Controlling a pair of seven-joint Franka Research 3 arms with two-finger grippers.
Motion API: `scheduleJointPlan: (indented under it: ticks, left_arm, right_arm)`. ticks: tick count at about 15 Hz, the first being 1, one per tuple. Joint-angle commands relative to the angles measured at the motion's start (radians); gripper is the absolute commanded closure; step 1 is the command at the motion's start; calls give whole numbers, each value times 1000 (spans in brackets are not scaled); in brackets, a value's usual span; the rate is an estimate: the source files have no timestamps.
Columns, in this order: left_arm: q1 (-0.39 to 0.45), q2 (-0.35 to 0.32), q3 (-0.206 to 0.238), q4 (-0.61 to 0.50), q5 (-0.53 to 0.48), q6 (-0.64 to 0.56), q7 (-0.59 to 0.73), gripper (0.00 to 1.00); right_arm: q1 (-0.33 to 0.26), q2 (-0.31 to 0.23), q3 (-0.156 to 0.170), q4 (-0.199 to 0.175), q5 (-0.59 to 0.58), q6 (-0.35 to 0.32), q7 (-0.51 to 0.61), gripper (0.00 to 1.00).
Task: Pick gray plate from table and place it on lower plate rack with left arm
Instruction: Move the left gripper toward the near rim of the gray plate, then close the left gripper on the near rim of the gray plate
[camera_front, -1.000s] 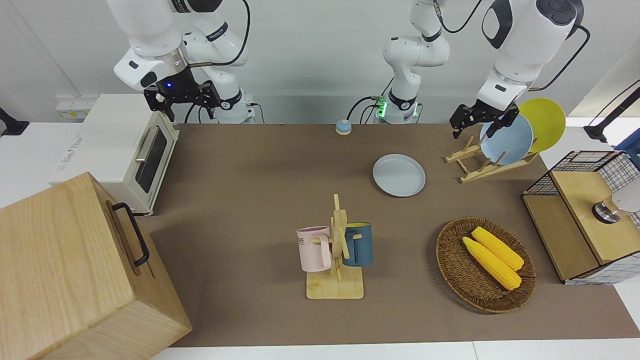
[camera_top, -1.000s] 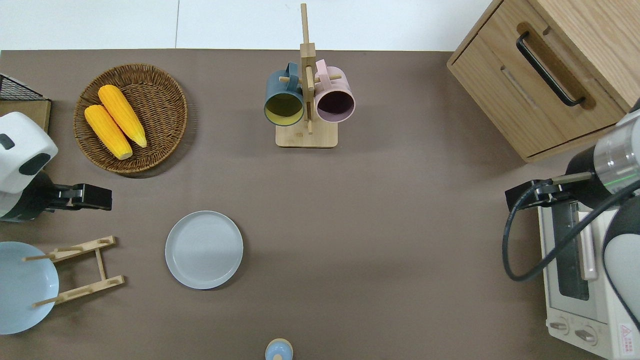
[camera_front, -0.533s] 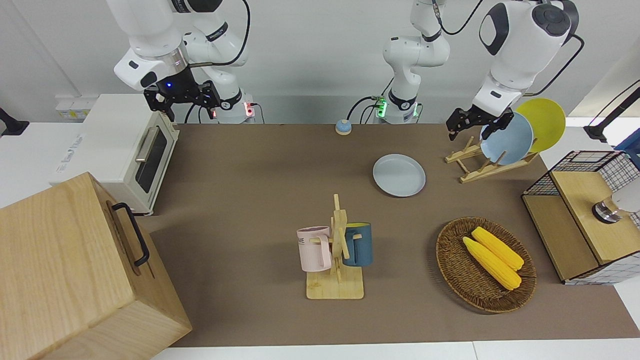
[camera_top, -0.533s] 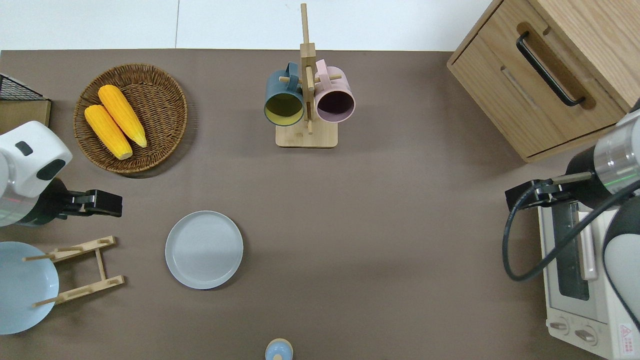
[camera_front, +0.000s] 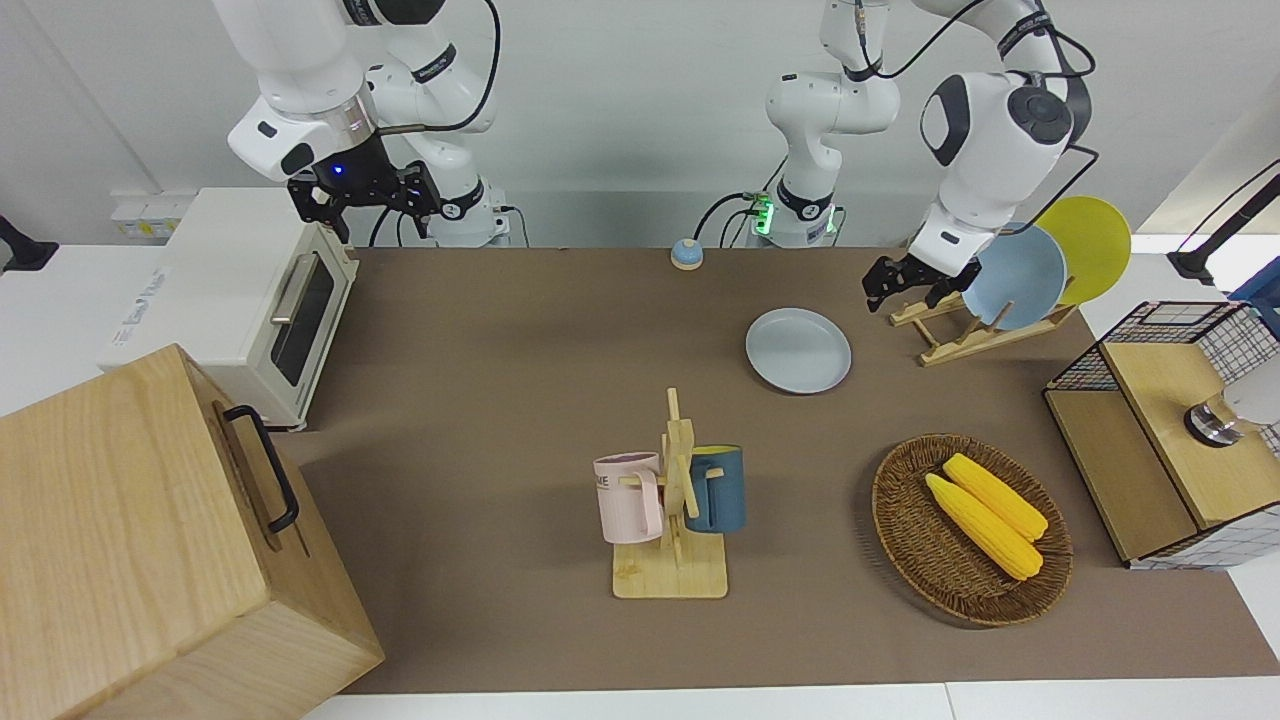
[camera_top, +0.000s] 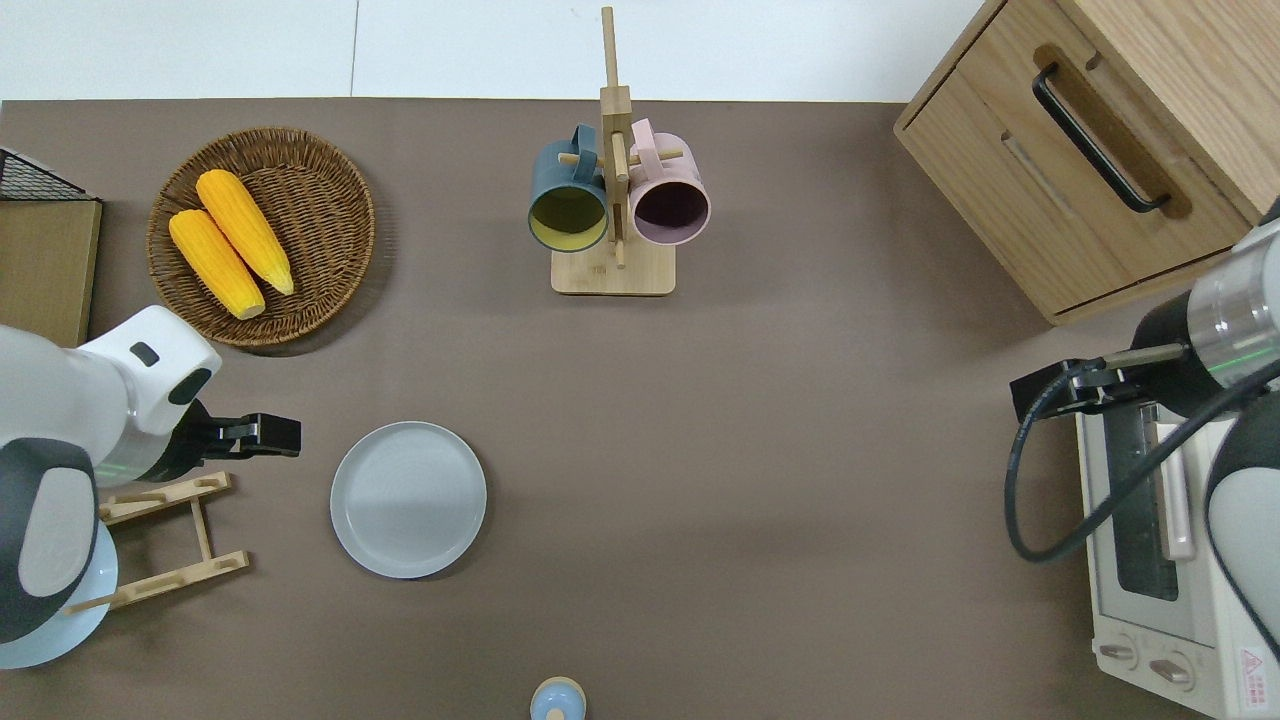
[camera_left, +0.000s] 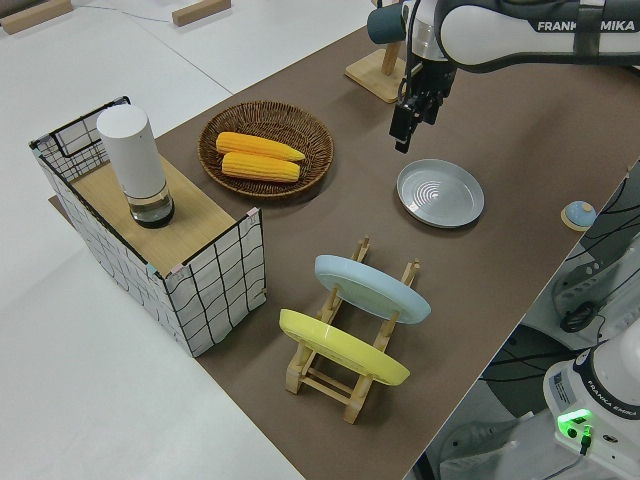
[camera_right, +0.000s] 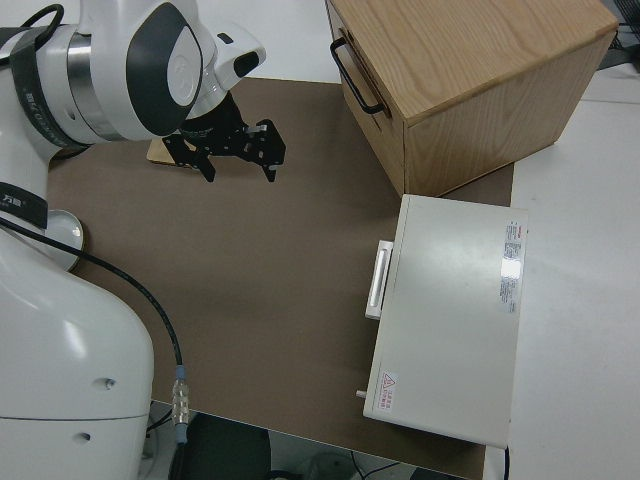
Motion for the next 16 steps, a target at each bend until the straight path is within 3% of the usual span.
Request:
scheduleJointPlan:
  ticks: [1, 7, 10, 16]
  left_arm:
    - [-5, -58, -1, -180, -24, 142, -44, 5]
    - [-7, -39, -1, -313, -27, 250, -67, 5]
    - [-7, -28, -1, -382, -80, 334, -69, 5]
    - [-12, 20, -1, -424, -93, 429, -69, 5]
  right_arm:
    - [-23, -2, 21, 7, -5, -11, 12, 17]
    - [-23, -2, 21, 7, -6, -11, 12, 17]
    - [-23, -2, 21, 7, -5, -11, 12, 17]
    - [-23, -2, 21, 7, -5, -11, 12, 17]
